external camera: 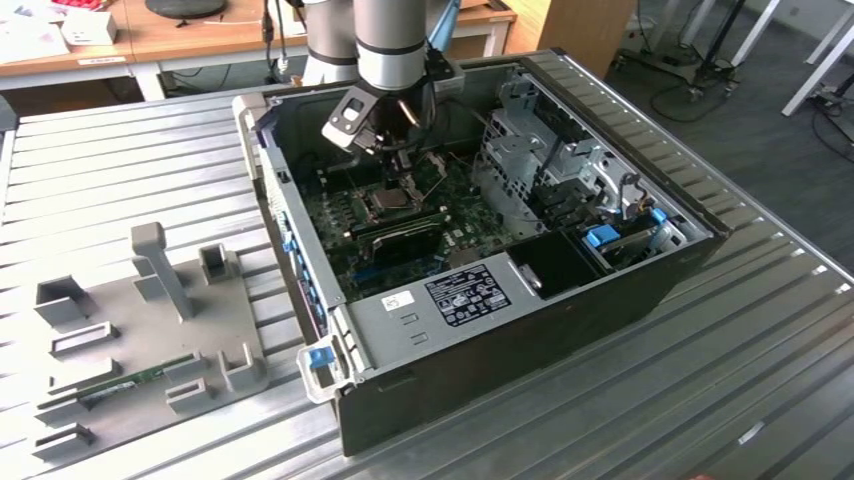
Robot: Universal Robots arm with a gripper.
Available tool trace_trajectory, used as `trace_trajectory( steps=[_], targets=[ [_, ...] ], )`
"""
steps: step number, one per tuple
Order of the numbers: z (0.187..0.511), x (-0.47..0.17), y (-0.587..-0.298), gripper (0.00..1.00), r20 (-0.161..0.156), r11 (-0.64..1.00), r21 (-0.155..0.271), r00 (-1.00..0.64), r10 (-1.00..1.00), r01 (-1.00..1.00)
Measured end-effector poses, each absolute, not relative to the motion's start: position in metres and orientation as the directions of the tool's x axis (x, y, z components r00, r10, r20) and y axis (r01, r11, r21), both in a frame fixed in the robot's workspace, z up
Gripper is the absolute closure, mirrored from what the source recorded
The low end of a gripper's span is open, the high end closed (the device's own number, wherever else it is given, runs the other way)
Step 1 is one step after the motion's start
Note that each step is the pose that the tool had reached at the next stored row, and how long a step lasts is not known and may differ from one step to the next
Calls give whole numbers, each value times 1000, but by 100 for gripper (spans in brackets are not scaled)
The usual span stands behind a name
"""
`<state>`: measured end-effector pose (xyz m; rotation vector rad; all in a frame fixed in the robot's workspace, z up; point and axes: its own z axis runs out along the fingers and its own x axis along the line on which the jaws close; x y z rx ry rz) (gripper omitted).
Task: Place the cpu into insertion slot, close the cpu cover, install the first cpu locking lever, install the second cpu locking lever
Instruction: 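Place the cpu into insertion slot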
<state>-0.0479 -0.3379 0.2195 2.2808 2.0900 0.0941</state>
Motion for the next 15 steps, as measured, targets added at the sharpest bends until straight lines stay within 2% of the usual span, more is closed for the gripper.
trace_trajectory(
  steps=[15],
  targets=[
    [220,-48,-338,90,13,-33,75,32,999,997]
  ],
)
